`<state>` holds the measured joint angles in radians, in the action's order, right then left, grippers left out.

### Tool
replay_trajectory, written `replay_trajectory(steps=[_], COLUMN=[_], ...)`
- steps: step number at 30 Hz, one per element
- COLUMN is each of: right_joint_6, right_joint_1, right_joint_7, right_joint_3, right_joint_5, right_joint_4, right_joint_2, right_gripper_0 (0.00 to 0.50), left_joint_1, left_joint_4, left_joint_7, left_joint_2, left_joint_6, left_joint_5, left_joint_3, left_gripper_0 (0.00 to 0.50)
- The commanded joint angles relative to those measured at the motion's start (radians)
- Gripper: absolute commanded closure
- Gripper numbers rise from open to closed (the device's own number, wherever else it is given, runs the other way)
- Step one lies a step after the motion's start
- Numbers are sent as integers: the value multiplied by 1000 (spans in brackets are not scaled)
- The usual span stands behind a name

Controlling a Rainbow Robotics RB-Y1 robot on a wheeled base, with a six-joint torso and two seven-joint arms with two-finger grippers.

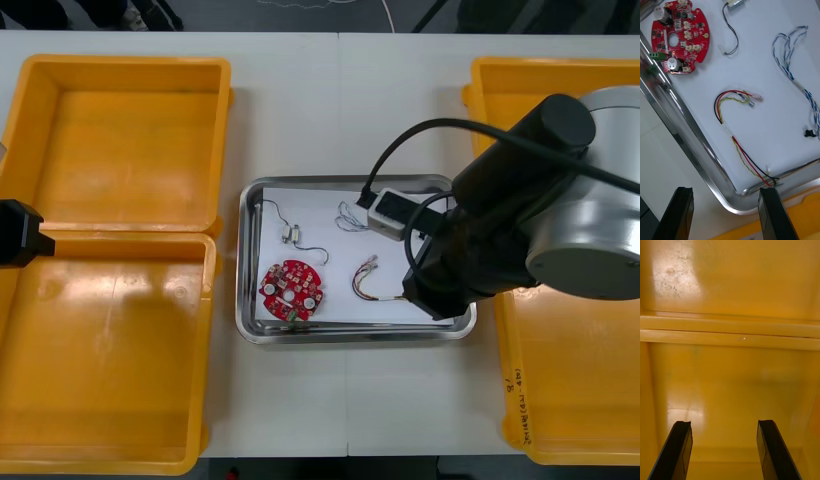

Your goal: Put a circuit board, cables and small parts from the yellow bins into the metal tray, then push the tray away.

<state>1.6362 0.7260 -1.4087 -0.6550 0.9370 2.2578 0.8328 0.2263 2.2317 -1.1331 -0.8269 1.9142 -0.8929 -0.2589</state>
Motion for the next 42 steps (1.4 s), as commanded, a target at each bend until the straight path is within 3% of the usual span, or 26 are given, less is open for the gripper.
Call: replay_trajectory(steps=[1, 8, 18, 33, 42], right_joint_6=[-96, -191, -254, -285, -317], right_joint_1=[131, 202, 266, 300, 309], right_joint_7=[-16, -36, -59, -59, -47], right_joint_3=[-190, -380, -540, -676, -738], right_joint_5=[-66, -173, -230, -287, -366], right_joint_4=[31, -18, -92, -98, -110], right_joint_2=[31, -47, -110, -95, -95], right_gripper_0=[0, 0, 0, 0, 0], left_joint_1=[-16, -16, -16, -16, -16], left_joint_4=[31, 31, 31, 31, 31], left_joint_7=[-83, -83, -83, -83, -83], left_joint_2=[-44, -44, -44, -44, -44], left_joint_6=[6, 6, 6, 6, 6], left_joint_5=[-9, -11, -11, -11, -11], left_joint_3=[-34, -33, -33, -33, -33], left_gripper_0=[0, 0, 0, 0, 0])
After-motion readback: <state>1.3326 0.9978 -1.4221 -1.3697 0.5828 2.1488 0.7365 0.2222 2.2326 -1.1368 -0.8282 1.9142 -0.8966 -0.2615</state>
